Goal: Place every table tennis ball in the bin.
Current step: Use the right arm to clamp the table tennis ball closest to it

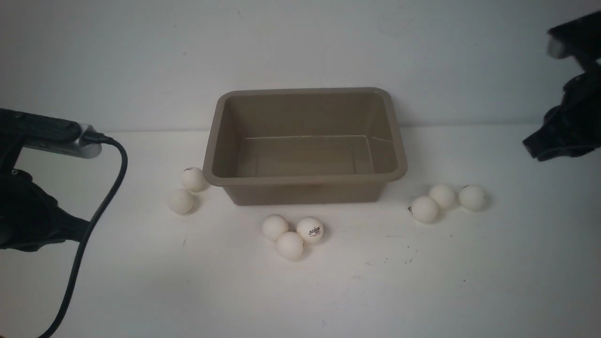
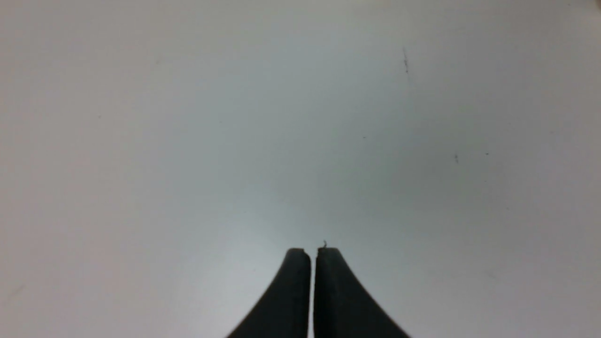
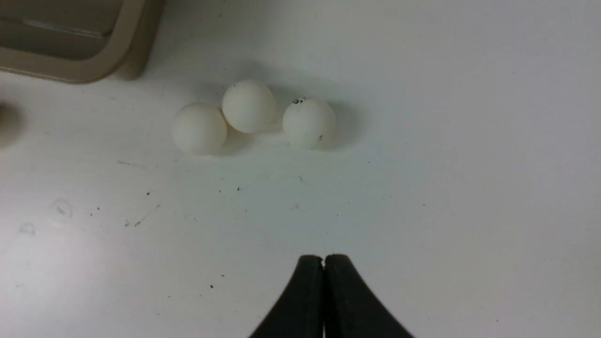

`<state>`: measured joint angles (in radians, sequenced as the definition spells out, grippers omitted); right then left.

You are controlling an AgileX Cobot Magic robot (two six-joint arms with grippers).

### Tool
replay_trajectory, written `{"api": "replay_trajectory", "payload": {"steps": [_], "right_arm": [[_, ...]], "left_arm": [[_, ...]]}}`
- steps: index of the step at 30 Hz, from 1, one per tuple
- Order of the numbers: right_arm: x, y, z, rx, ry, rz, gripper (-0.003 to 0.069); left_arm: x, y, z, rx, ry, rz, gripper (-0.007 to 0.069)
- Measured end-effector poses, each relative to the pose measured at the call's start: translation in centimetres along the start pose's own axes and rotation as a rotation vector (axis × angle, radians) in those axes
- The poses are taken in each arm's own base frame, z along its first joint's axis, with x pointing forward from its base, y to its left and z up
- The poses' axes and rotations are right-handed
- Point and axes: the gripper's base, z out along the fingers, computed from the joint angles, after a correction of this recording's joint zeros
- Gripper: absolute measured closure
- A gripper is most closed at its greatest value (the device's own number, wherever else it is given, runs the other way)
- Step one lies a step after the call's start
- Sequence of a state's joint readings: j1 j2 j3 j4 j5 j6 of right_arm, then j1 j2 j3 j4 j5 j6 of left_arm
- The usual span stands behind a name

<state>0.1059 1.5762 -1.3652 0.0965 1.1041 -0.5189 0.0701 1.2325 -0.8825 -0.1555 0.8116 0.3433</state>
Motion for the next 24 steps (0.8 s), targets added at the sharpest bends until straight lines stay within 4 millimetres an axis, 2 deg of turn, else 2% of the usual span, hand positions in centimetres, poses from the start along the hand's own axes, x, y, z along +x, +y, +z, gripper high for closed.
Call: {"api": "replay_trajectory", "payload": {"steps": [3, 9, 13, 16, 19, 24], "right_arm": [[-1.1, 0.0, 1.4, -0.023, 0.016, -0.129, 0.0669], [-3.0, -1.3, 3.7, 0.02, -0.009, -0.095, 0.0658], [-4.0, -1.9, 5.2, 0.017, 0.003, -0.082, 0.0613], [-4.7, -2.4, 7.1, -0.008, 0.046, -0.078, 0.0505], [-4.9, -2.7, 8.5, -0.012, 0.09, -0.089, 0.0309], [-4.5, -3.1, 9.7, 0.017, 0.146, -0.107, 0.0093]], "left_arm": [[-0.3, -0.2, 0.1, 0.02, -0.028, 0.044, 0.0628], [-0.7, -0.3, 0.3, 0.035, -0.067, 0.073, 0.0628], [-0.7, -0.3, 0.6, 0.041, -0.058, 0.076, 0.0628], [-0.8, -0.3, 0.8, 0.043, -0.054, 0.081, 0.0628], [-0.8, -0.3, 0.8, 0.043, -0.054, 0.081, 0.0628], [-0.8, -0.3, 0.8, 0.043, -0.054, 0.081, 0.0628]]}}
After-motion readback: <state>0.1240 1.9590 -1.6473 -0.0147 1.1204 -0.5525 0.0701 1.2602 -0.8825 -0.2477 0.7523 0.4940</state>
